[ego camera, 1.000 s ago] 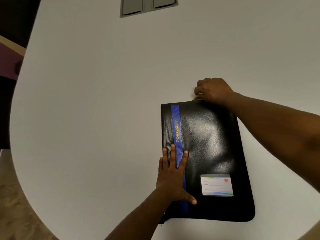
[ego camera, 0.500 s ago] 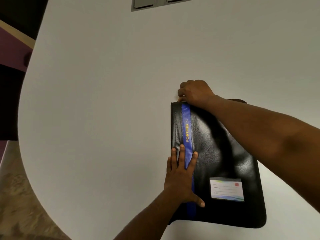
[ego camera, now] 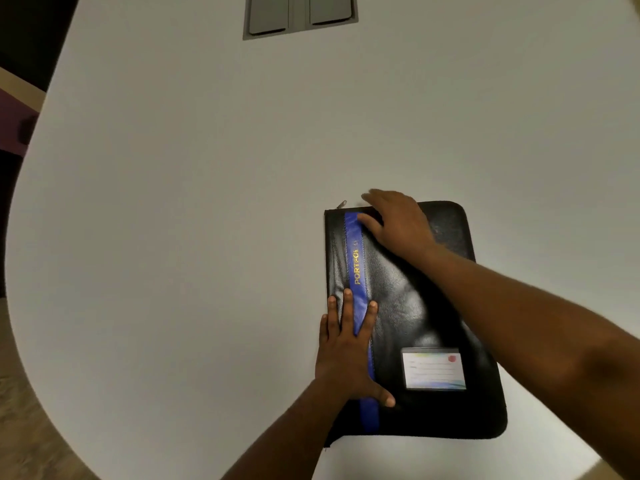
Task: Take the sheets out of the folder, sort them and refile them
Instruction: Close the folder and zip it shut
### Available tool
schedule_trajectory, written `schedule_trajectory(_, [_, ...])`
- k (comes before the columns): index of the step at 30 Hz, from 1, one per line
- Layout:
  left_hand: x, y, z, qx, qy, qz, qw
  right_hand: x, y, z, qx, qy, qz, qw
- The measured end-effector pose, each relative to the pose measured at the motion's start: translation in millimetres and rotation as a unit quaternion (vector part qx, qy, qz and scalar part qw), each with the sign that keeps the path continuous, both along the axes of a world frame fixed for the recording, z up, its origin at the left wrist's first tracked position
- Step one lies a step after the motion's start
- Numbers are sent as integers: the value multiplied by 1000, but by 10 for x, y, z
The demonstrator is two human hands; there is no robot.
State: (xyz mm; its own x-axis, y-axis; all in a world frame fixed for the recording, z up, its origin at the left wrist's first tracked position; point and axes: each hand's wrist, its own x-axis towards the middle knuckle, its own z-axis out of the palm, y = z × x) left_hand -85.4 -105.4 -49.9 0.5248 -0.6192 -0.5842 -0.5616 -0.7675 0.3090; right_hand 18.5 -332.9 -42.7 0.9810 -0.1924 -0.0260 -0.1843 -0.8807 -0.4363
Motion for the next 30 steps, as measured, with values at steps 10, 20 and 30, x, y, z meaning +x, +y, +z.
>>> schedule_trajectory(10, [-31,94,-20,-5,-63,-26,998,-1642,115,-241,-63,36,-117,991])
schedule_trajectory(20, [-424,408,-137,-103,-135,19,985,-2499,417,-323,-50,63,-161,984])
schedule_trajectory(30, [-332,486,-257,-182,-110,109,971,-2221,494,-339,-32,59,-154,986])
